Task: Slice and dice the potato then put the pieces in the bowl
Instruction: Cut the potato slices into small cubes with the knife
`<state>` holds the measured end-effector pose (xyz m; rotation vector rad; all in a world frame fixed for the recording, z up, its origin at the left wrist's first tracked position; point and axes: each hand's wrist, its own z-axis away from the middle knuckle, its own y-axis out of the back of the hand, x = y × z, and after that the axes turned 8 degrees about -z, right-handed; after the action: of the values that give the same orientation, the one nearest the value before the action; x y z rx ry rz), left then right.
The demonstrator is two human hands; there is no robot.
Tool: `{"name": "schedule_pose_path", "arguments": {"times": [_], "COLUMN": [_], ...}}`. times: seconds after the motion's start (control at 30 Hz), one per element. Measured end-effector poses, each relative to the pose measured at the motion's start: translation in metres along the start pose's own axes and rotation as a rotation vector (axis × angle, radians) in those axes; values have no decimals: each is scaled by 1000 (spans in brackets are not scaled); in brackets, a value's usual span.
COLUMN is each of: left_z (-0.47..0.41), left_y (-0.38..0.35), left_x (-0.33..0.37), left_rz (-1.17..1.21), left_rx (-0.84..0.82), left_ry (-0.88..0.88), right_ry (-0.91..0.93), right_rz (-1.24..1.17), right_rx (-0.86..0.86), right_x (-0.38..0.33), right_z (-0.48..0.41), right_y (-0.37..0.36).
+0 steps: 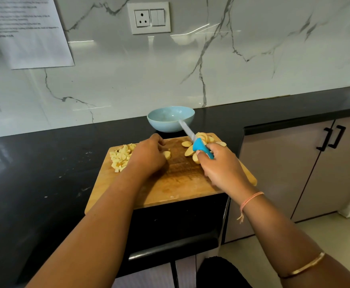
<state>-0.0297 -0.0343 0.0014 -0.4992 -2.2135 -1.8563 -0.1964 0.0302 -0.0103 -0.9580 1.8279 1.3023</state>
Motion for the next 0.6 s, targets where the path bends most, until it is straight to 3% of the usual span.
{"name": "schedule_pose_path", "arguments": {"times": [0.13, 0.3, 0.6], "left_z": [0, -1, 2], "left_y": [-2, -3, -7], "left_x": [-3, -5, 0], "left_rz": [-7, 13, -31], "left_rx": [-67, -19, 60], "left_ry": [-7, 6, 36], "right_ry": [-30, 7, -85], "right_rz": [90, 298, 449], "right_rx": [-177, -285, -316], "right_x": [-11, -34, -57], "right_z": [3, 10, 6], "right_y": [0, -7, -16]}}
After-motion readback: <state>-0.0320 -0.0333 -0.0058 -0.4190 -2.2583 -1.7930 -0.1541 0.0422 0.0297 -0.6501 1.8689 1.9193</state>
